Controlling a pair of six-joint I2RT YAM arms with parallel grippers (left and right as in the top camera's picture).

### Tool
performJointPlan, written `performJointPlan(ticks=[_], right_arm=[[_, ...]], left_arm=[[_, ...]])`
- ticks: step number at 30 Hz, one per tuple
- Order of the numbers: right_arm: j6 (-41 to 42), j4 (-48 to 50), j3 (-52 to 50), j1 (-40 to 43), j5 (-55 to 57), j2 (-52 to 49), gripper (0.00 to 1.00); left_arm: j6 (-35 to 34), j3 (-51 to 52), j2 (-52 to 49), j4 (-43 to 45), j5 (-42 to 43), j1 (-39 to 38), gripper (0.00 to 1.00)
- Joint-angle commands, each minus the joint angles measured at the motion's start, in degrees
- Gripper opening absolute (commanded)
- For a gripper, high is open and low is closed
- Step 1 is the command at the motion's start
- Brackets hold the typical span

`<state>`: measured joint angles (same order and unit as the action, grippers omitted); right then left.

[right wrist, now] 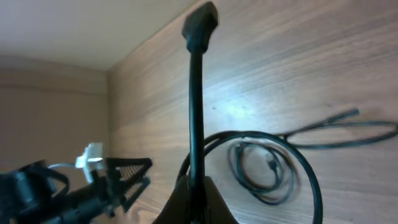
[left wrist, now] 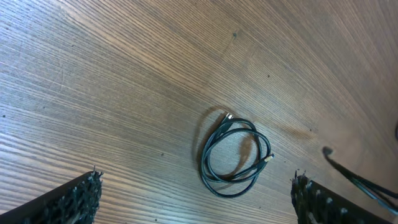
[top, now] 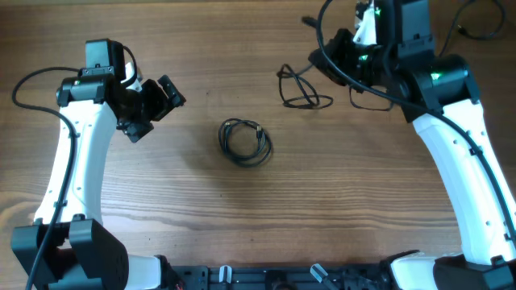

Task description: Untangle cables

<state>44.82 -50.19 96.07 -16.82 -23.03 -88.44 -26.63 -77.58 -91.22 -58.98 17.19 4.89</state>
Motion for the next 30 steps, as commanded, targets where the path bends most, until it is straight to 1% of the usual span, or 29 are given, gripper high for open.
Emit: performJointPlan(ticks=[1, 2, 9, 11, 13, 18, 19, 20, 22, 23, 24, 25, 27, 28, 29, 30], right_arm=[[0.2, 9.33, 0.57, -0.09, -14.67, -0.48, 0.04], [0.39, 12.0, 0.57, -0.09, -16.76, -0.48, 0.04], [0.33, 11.78, 0.57, -0.13, -16.52, -0.5, 0.04], [0.33, 11.5, 0.57, -0.13, -16.52, -0.5, 0.04], [0.15, 10.08, 0.57, -0.13, -16.5, -0.5, 0.04], [1.55, 10.12, 0.57, -0.13, -16.57, -0.52, 0.04], [2.19, 10.16, 0.57, -0.13, -16.63, -0.52, 0.04], [3.23, 10.6, 0.57, -0.13, -17.14, -0.52, 0.04], [5.03, 12.57, 0.57, -0.15, -19.3, -0.52, 0.04], [6.62, 13.86, 0.57, -0.13, -20.65, -0.52, 0.04], [8.33, 15.85, 0.57, -0.13, -22.14, -0.52, 0.04], [9.55, 17.31, 0.57, -0.13, -23.28, -0.52, 0.04], [12.04, 17.99, 0.57, -0.15, -24.35, -0.52, 0.04], [12.41, 18.03, 0.57, -0.15, -25.33, -0.52, 0.04], [12.85, 18.03, 0.57, -0.15, -26.21, -0.5, 0.04], [12.85, 18.03, 0.57, -0.15, -26.93, -0.52, 0.04]], left_arm=[[0.74, -0.11, -0.46, -0.02, -0.35, 0.15, 1.0], [0.74, -0.11, -0.46, -0.02, -0.35, 0.15, 1.0], [0.72, -0.11, -0.46, -0.02, -0.35, 0.15, 1.0], [0.92, -0.11, -0.46, 1.88, -4.28, 0.15, 1.0], [0.92, -0.11, -0.46, 4.76, -11.39, 0.15, 1.0], [0.24, -0.11, -0.46, 4.7, -10.82, 0.15, 1.0], [-1.36, -0.11, -0.46, 3.37, -4.31, 0.15, 1.0], [-1.44, -0.11, -0.46, 2.78, 1.46, 0.15, 1.0], [-2.8, -0.11, -0.46, 2.8, 11.47, 0.15, 1.0], [-1.16, -0.11, -0.46, 1.92, 18.27, 0.04, 1.0], [4.28, -0.11, -0.48, 2.32, 27.52, -1.09, 0.98], [7.21, -0.11, -0.46, 2.47, 32.5, -2.56, 1.0], [6.71, -0.11, -0.46, 2.8, 32.94, -5.79, 1.0], [6.71, -0.11, -0.46, 2.8, 32.94, -6.82, 0.96], [6.75, -0.11, -0.46, 3.48, 33.42, -7.82, 1.0], [8.61, -0.11, -0.46, 4.42, 35.95, -9.07, 0.98]])
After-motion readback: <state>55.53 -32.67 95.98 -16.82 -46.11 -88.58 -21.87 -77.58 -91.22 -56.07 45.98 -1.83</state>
